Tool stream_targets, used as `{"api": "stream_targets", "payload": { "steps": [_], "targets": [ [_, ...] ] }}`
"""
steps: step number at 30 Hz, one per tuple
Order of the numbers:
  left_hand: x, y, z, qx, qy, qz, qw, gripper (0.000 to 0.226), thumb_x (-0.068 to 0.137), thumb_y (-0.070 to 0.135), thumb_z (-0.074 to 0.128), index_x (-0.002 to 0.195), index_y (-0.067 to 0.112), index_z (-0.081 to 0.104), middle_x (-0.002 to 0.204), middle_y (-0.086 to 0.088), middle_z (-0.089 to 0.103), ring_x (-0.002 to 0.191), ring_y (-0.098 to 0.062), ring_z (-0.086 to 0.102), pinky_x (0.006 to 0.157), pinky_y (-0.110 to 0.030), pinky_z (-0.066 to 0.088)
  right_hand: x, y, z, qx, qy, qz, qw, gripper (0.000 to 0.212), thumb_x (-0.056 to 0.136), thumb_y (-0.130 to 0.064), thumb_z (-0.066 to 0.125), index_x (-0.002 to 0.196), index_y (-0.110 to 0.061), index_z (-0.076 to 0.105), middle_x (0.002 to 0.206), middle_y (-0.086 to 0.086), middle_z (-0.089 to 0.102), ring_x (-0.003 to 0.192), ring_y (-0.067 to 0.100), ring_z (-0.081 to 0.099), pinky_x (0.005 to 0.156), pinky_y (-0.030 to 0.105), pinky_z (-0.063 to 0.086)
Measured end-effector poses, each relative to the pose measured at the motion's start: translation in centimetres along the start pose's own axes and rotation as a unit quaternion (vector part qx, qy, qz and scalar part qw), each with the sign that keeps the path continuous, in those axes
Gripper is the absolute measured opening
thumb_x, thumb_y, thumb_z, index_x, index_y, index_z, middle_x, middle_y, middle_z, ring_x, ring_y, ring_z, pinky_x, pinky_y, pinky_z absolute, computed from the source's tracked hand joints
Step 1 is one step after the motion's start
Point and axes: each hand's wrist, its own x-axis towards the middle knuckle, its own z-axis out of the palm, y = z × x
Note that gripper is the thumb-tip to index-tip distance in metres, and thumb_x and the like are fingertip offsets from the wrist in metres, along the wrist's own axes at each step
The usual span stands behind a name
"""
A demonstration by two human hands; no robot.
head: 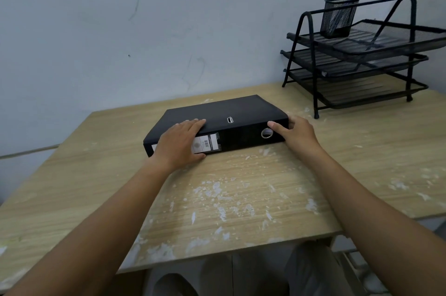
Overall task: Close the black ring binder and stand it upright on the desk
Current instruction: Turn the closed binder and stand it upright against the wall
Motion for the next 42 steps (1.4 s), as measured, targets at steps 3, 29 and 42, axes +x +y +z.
{"api": "stream_targets", "payload": {
  "steps": [3, 29, 42],
  "targets": [
    [-0.1, 0.1, 0.4, -0.003, 0.012, -0.002, 1.0, 0.092, 0.078, 0.057, 0.065, 0.151, 0.026, 0.019, 0.157, 0.002, 0.031, 0.144, -0.018, 0.031, 0.117, -0.034, 0.026, 0.0, -0.2, 0.1, 0.059, -0.021, 0.012, 0.998, 0.031, 0.086, -0.034, 0.071, 0.112, -0.019, 0.069, 0.092, -0.003, 0.07, 0.073, 0.01, 0.061, 0.065, 0.025, 0.049],
    [0.2, 1.6, -1.7, -0.334, 0.298, -0.243, 0.861, 0.08, 0.06, 0.054, 0.08, 0.129, 0.032, 0.045, 0.113, 0.014, 0.066, 0.098, -0.012, 0.065, 0.079, -0.034, 0.054, 1.5, -19.8, 5.4, -0.025, 0.17, -0.236, 0.956, 0.076, 0.085, -0.039, 0.069, 0.148, -0.019, 0.032, 0.146, 0.005, 0.031, 0.128, 0.026, 0.03, 0.092, 0.023, 0.031],
    [-0.6, 3.1, -1.4, -0.484, 0.319, -0.324, 0.748, 0.076, 0.063, 0.038, 0.084, 0.126, 0.032, 0.043, 0.105, 0.01, 0.064, 0.091, -0.014, 0.065, 0.075, -0.037, 0.056, -1.9, -23.4, 12.2, 0.127, 0.011, -0.203, 0.971, 0.106, 0.062, -0.049, 0.083, 0.143, -0.037, 0.015, 0.136, -0.007, 0.05, 0.121, 0.017, 0.054, 0.1, 0.046, 0.047]
  ]
}}
